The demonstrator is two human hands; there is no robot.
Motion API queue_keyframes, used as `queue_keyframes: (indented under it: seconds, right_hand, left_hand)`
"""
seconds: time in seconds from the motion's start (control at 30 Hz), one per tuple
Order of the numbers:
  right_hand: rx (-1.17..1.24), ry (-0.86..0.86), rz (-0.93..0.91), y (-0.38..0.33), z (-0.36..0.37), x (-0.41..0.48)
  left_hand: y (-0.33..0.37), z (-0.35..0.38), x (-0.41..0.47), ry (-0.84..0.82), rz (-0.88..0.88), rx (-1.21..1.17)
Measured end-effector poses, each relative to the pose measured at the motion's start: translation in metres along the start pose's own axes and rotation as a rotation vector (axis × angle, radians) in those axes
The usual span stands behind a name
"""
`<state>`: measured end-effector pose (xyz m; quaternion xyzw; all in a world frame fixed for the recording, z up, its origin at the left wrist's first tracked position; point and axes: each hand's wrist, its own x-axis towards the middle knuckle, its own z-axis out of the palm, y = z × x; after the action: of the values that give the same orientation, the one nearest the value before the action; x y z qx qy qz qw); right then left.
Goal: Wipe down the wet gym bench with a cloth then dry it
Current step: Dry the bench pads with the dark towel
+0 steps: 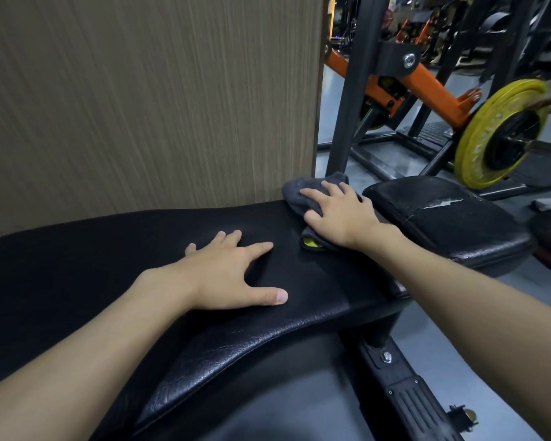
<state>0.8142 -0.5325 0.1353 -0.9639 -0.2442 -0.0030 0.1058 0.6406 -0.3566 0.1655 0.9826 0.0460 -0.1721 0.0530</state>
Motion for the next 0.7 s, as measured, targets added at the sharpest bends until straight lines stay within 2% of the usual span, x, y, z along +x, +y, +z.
queue_keyframes:
  seconds: [0.23, 0.33, 0.47, 0.6, 0.7]
  right_hand:
    - [-0.069, 0.122, -0.027, 0.035, -0.004, -0.13]
    - [-0.057, 0.131, -0.035, 0.046, -0.006, -0.153]
    - [-0.054, 0.121, 0.002, 0.042, -0.008, -0.13]
    - [-0.051, 0.101, 0.047, 0.039, -0.008, -0.079]
    - [-0.022, 0.045, 0.072, 0.033, -0.008, -0.036]
  left_hand:
    - [0.0, 0.001, 0.0, -0.019, 0.002, 0.013]
    - [0.0, 0.0, 0.0, -0.012, 0.005, 0.035]
    - [0.001, 0.004, -0.001, 0.003, 0.02, 0.03]
    - [-0.009, 0.003, -0.003, 0.039, 0.051, -0.068]
    - [-0.025, 0.001, -0.006, 0.099, 0.024, -0.047]
